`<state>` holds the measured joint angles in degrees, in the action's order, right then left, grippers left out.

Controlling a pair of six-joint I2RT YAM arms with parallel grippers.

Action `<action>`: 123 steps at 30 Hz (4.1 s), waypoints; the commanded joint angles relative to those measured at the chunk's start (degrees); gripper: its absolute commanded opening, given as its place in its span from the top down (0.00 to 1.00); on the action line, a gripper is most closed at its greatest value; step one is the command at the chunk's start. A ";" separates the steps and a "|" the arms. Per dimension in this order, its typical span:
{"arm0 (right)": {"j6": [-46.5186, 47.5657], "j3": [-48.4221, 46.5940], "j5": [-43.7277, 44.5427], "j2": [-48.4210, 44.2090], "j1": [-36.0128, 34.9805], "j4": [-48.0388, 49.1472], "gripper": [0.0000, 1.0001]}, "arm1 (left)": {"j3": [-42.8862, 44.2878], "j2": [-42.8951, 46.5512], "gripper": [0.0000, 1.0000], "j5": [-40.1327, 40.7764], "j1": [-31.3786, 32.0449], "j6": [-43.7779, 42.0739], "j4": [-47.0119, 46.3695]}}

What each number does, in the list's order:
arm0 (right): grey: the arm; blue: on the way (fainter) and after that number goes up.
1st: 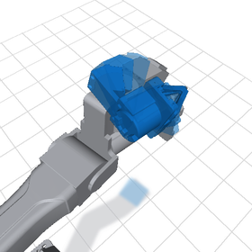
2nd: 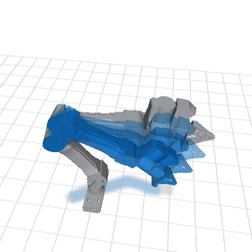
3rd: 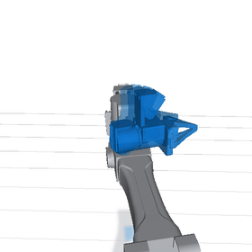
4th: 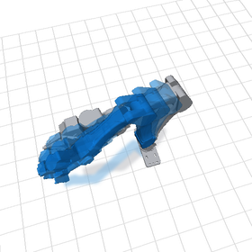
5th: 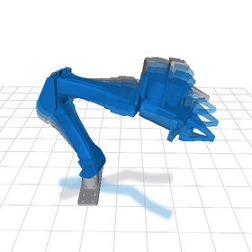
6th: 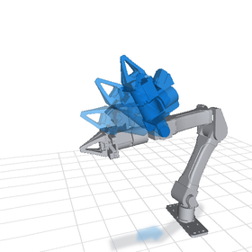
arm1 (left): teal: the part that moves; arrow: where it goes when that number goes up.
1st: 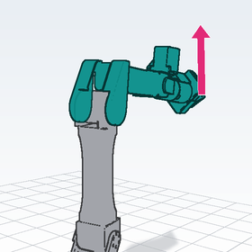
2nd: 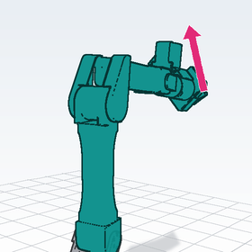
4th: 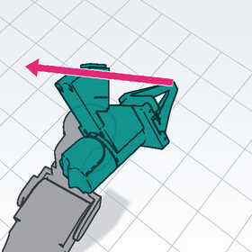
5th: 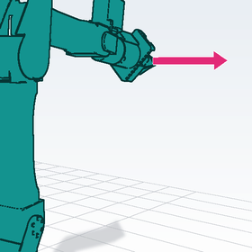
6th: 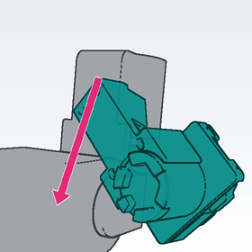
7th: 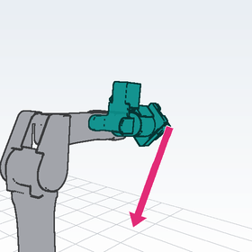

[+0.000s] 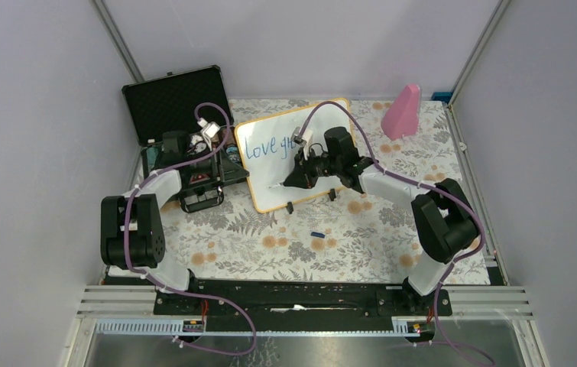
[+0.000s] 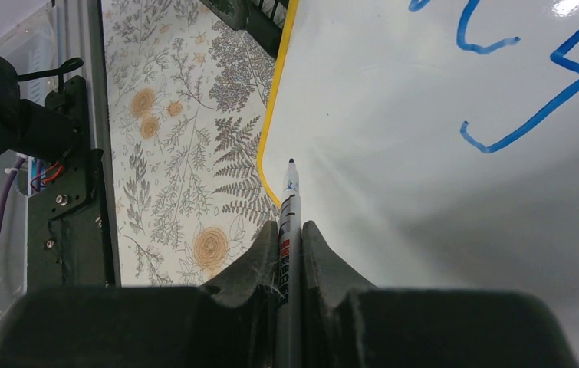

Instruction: Write a sentence on the whiteboard

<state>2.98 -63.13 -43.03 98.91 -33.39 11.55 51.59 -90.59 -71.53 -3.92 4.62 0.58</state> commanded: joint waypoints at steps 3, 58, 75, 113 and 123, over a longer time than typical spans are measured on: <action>-0.07 -1.03 -4.64 -3.82 2.58 0.34 1.00 | -0.11 1.09 0.56 0.04 1.31 3.17 -9.26; 4.24 -4.17 5.81 1.41 2.39 -0.29 1.00 | 1.73 -3.29 1.00 2.84 1.22 0.55 -12.19; 5.43 -6.20 5.49 3.19 0.93 -2.40 1.00 | 2.24 -3.46 1.00 2.88 1.25 -0.09 -11.26; 9.79 -3.61 6.88 -0.01 2.54 -6.27 1.00 | 2.55 -2.97 1.00 3.24 1.25 -1.11 -9.61; 9.20 -5.49 6.88 0.33 3.08 -6.28 1.00 | 2.55 -2.98 1.00 3.30 1.20 -1.09 -9.63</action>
<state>10.70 -66.26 -38.89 101.06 -31.48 4.99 52.51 -94.63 -68.62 -2.98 6.42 -7.77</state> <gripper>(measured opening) 0.158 0.073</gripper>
